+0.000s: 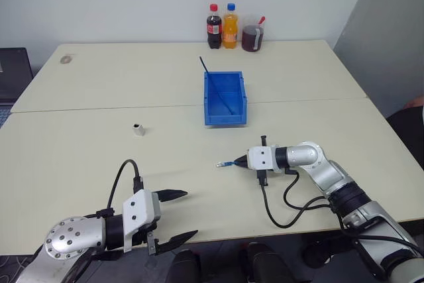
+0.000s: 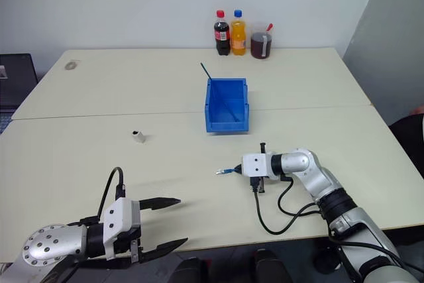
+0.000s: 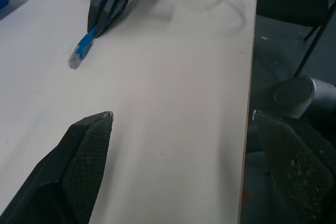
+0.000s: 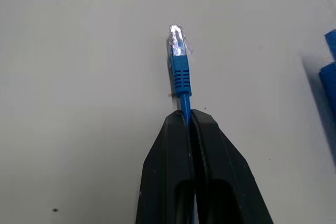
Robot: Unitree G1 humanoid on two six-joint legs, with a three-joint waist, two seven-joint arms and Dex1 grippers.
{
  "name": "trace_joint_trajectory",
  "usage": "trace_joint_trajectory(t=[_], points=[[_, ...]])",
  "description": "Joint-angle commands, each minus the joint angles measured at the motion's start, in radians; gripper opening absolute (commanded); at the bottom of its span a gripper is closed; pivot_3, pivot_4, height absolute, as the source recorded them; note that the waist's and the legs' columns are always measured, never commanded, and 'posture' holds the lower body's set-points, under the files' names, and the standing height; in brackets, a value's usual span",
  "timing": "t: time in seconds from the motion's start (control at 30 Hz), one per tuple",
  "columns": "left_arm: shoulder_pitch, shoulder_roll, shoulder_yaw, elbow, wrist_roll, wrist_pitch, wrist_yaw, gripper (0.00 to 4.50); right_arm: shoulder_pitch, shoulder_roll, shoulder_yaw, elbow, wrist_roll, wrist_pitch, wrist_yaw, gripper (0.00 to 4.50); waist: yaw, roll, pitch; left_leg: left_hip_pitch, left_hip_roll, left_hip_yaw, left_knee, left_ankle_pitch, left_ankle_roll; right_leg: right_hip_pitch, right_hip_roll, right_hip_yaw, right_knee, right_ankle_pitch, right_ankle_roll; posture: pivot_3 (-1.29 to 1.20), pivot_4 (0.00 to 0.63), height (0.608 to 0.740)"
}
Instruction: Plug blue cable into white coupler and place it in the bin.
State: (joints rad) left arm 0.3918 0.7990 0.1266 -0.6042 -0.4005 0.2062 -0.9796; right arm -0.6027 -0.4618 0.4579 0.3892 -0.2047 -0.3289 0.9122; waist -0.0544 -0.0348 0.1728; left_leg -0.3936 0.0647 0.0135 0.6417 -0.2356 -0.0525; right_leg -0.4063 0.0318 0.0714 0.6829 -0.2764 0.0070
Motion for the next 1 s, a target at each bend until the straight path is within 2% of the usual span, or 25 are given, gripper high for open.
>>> trace_joint_trajectory(t=[0.03, 0.1, 0.3, 0.47, 0.6, 0.7, 1.0], points=[[0.011, -0.001, 0.029, -0.046, -0.005, -0.012, 0.012, 4.50, 0.037, -0.013, 0.024, 0.018, -0.141, -0.041, -0.135, 0.03, 0.000, 0.000, 0.000, 0.001, 0.000, 0.000, 0.000, 0.000, 0.000, 0.000, 0.000, 0.000, 0.000, 0.000, 0.000, 0.00, 0.150, 0.740], [0.014, 0.000, 0.029, -0.050, -0.005, -0.012, 0.015, 4.50, 0.051, -0.014, 0.026, 0.021, -0.159, -0.046, -0.156, 0.03, -0.001, 0.000, 0.000, 0.002, 0.000, 0.000, 0.000, 0.000, 0.000, 0.002, 0.000, 0.001, 0.000, -0.001, -0.003, 0.00, 0.150, 0.740], [0.014, 0.000, 0.028, -0.051, -0.003, -0.012, 0.020, 4.50, 0.077, -0.031, 0.024, -0.006, -0.155, -0.048, -0.138, 1.40, 0.003, -0.001, -0.002, 0.004, 0.000, 0.001, 0.002, 0.000, 0.000, 0.002, 0.000, 0.001, 0.001, -0.001, -0.005, 0.00, 0.150, 0.740], [0.000, 0.001, 0.021, -0.043, -0.002, -0.012, 0.018, 4.50, 0.123, -0.040, 0.013, -0.092, -0.071, 0.001, -0.036, 2.65, 0.011, -0.002, -0.004, 0.003, 0.000, 0.002, 0.001, 0.000, 0.000, 0.002, 0.000, 0.001, 0.000, -0.001, -0.004, 0.00, 0.150, 0.740], [-0.015, 0.000, 0.015, -0.035, 0.000, -0.012, 0.016, 4.50, 0.159, -0.035, -0.024, -0.226, 0.127, 0.247, 0.136, 3.54, 0.018, -0.002, -0.004, 0.003, 0.000, 0.002, 0.000, 0.000, 0.000, 0.002, 0.000, 0.001, 0.000, -0.001, -0.002, 0.00, 0.150, 0.740], [-0.022, -0.003, 0.007, -0.032, 0.004, -0.012, 0.018, 4.50, 0.128, 0.023, -0.094, -0.281, 0.271, 0.512, 0.150, 4.16, 0.018, -0.002, -0.004, 0.003, 0.001, 0.001, -0.001, 0.000, 0.000, 0.002, 0.000, 0.000, 0.000, -0.001, -0.003, 0.00, 0.150, 0.740], [-0.009, -0.010, 0.006, -0.043, 0.009, -0.014, 0.023, 4.50, 0.034, 0.132, -0.172, -0.164, 0.297, 0.615, 0.027, 4.16, 0.012, 0.001, -0.001, 0.001, 0.001, 0.000, -0.001, 0.000, 0.000, -0.001, 0.001, 0.000, 0.002, -0.001, -0.003, 0.00, 0.150, 0.740]])
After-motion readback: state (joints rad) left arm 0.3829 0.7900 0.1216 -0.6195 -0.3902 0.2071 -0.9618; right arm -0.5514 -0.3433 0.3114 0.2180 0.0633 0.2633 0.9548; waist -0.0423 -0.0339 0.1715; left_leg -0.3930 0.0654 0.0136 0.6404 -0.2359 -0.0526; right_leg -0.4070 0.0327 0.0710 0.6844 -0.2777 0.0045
